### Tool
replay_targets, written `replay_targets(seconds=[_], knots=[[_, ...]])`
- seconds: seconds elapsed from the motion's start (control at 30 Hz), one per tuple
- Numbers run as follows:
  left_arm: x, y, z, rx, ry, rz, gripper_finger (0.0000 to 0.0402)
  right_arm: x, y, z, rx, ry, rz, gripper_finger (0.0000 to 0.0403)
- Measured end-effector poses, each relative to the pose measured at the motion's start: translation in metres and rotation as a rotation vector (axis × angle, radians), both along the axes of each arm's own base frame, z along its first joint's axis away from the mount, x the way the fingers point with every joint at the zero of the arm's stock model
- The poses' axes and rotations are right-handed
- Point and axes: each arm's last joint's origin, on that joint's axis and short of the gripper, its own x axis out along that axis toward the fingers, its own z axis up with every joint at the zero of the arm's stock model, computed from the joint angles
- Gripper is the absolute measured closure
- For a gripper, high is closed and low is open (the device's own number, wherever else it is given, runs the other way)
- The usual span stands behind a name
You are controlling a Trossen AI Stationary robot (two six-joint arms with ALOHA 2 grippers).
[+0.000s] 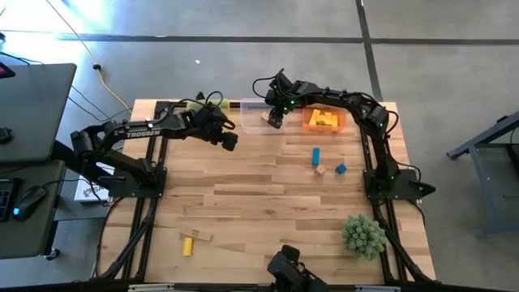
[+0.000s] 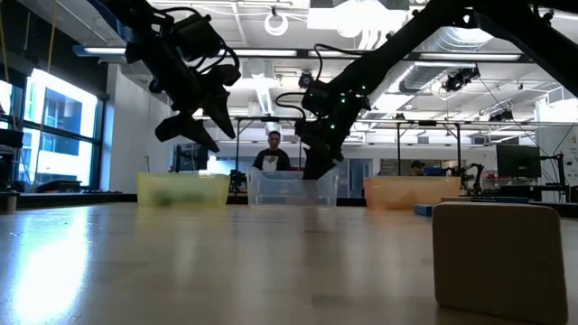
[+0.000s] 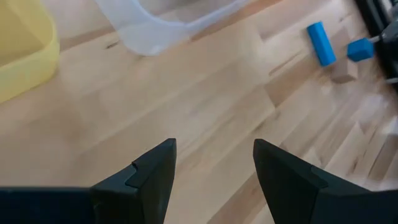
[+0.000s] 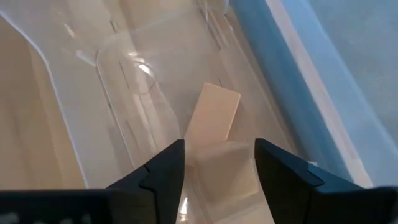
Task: Sort & place blocks by color
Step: Put the blue block into the yellow bin
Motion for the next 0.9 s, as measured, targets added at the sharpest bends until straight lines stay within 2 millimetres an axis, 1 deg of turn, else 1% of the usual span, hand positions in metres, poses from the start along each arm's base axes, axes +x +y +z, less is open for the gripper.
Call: replay_targets(seconds=[0.17, 0.33, 0.43, 0.67, 0.8, 0.9], knots=[[-0.001, -0.001, -0.001, -0.001, 0.024, -0.012, 0.0197, -0.001, 0.001, 0.018, 0.010, -0.026, -0.031, 0.0220], [-0.004, -0.002, -0.003, 0.023, 0.075, -0.008, 0.0197, -0.003, 0.006, 0.040, 0.066, 0.012, -0.052, 0.0219], [-0.004, -0.001, -0.004, 0.044, 0.090, -0.022, 0.0197, -0.002, 0.014, 0.051, 0.123, 0.051, -0.054, 0.0219], [-0.008, 0.003, -0.004, 0.127, 0.141, -0.118, 0.0197, 0.005, 0.043, 0.066, 0.232, 0.133, -0.078, 0.0218], [-0.015, 0.009, -0.006, 0.149, 0.186, -0.150, 0.0197, 0.013, 0.066, 0.068, 0.332, 0.158, -0.089, 0.0218], [-0.020, 0.014, -0.006, 0.168, 0.214, -0.164, 0.0197, 0.017, 0.088, 0.067, 0.397, 0.216, -0.096, 0.0218]])
